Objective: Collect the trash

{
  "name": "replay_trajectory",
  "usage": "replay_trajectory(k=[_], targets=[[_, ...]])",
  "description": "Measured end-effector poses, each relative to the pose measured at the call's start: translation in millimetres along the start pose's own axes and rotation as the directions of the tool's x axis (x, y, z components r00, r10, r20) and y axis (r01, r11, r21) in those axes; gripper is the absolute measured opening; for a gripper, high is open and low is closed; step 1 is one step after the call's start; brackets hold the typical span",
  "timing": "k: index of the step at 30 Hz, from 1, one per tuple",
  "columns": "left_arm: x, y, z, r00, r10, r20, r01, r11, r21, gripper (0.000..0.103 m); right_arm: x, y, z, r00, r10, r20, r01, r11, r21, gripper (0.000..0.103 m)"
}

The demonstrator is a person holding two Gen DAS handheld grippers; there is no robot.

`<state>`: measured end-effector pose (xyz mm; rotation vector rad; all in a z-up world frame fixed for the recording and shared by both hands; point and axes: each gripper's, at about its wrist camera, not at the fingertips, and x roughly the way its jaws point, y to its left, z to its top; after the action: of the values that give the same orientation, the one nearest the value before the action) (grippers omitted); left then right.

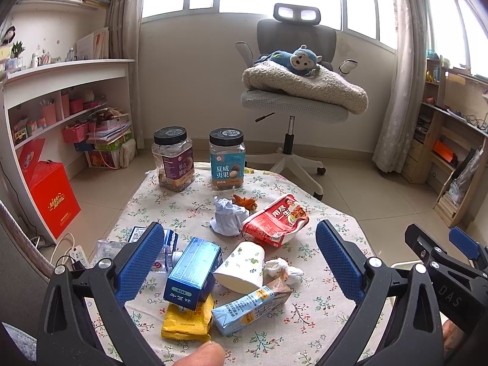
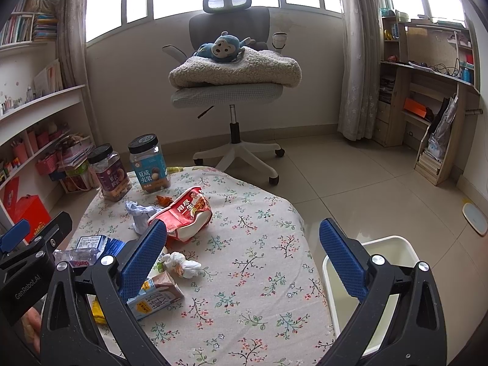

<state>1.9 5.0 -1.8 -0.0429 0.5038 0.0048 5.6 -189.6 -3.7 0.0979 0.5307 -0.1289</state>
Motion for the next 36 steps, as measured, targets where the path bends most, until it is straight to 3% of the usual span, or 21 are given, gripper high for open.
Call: replay_trajectory(k=[36], targets=[[1.4, 2.7, -2.6, 1.0, 0.002, -0.002, -0.002, 1.0, -0.004, 0.097, 0.5, -0.4, 1.1, 1.0, 0.001, -0.004, -0.001, 1.0, 0.003, 0.096]])
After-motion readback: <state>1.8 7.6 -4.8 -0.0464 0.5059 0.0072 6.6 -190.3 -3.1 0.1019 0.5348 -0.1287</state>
